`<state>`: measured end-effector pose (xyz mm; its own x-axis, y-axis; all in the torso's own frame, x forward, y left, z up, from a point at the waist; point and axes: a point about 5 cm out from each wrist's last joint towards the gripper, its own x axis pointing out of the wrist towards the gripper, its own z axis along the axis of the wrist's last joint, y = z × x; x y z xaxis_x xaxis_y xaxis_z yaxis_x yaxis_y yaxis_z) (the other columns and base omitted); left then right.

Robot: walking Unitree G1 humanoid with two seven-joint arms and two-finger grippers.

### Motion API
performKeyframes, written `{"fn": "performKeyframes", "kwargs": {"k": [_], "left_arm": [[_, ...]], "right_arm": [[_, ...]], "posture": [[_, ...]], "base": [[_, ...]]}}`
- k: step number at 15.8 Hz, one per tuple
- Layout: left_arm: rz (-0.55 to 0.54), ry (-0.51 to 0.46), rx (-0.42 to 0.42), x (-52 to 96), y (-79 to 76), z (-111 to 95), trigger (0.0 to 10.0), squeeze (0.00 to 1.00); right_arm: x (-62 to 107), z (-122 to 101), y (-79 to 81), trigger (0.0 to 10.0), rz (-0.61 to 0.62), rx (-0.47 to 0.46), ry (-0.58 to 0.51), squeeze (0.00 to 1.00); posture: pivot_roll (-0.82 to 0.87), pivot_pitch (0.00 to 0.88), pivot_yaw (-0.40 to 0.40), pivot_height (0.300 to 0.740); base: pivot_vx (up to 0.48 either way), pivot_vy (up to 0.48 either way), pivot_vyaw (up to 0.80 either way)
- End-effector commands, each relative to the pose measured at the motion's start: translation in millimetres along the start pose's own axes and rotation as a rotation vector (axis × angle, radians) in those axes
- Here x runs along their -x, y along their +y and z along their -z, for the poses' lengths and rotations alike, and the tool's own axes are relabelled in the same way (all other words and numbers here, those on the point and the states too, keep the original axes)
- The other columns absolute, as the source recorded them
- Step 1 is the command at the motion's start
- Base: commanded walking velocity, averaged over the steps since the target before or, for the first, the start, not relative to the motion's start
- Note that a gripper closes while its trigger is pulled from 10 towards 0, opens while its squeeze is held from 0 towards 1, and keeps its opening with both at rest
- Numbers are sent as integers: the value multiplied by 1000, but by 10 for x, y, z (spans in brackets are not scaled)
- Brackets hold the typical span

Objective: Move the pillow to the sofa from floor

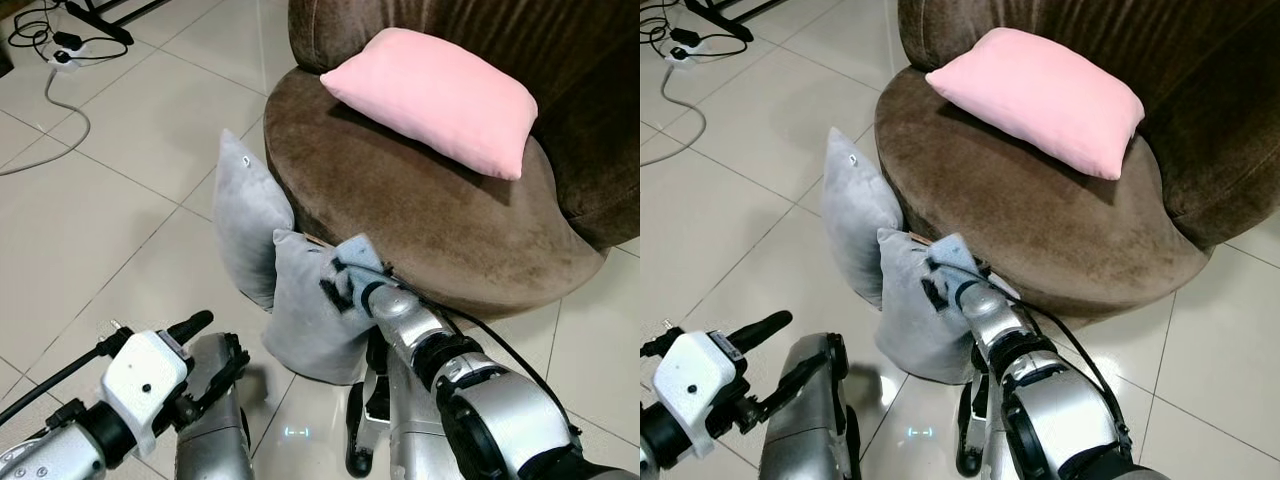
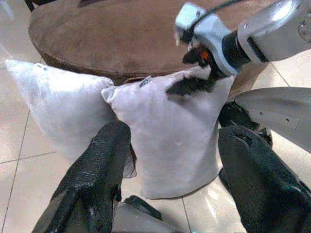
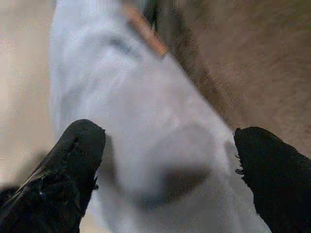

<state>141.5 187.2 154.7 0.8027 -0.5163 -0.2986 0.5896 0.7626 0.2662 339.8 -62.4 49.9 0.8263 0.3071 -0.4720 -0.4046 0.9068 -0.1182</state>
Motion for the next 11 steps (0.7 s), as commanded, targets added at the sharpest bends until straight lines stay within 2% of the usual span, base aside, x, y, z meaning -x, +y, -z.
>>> {"fn": "performKeyframes", "kwargs": {"k": [1, 2, 4, 8, 11], "left_arm": [[-3, 3, 3, 32, -26, -16, 10000, 0], [-5, 4, 5, 39, -37, -14, 10000, 0], [-4, 9, 5, 58, -56, -6, 10000, 0], [-4, 18, -9, 57, -41, 10, 10000, 0], [-3, 22, -17, 63, -37, 18, 10000, 0]], "right_arm": [[1, -64, -26, 10000, 9, -90, -60, 0], [8, -102, -64, 10000, 21, -102, -99, 0], [13, -88, -80, 10000, 26, -87, -101, 0], [9, -16, -55, 10000, 28, -9, -45, 0], [5, 40, 23, 10000, -1, 53, 0, 0]], "posture": [[272, 281, -64, 520], [273, 273, -65, 510], [274, 259, -65, 490], [280, 256, -67, 460], [287, 250, -65, 460]], "base": [[0, 0, 0], [0, 0, 0], [0, 0, 0], [0, 0, 0], [0, 0, 0]]}}
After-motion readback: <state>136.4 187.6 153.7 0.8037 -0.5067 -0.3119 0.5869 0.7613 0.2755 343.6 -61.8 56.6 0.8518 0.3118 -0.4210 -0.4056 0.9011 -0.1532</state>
